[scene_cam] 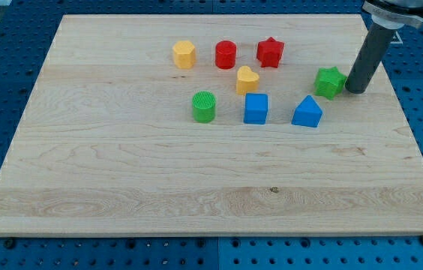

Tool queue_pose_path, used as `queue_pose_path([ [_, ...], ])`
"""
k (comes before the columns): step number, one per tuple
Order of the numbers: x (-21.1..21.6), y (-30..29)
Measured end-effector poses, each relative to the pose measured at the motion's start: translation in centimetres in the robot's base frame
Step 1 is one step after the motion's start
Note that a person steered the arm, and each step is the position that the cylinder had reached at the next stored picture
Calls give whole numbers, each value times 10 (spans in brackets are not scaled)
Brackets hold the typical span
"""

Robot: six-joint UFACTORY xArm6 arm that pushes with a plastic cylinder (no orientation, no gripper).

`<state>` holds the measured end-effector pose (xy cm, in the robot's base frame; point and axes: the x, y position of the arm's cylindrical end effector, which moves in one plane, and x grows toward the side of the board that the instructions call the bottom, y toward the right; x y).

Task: Push the yellow hexagon down a bit

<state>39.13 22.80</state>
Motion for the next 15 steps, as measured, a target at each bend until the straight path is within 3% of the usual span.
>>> queue_pose_path([
  [3,-10,-33],
  [4,-32,-3],
  [5,-94,16],
  [6,-149,-28],
  [7,-160,-110],
  [9,-144,-245],
  [10,-111,-259],
  [13,-106,-331],
  [15,-93,-310],
])
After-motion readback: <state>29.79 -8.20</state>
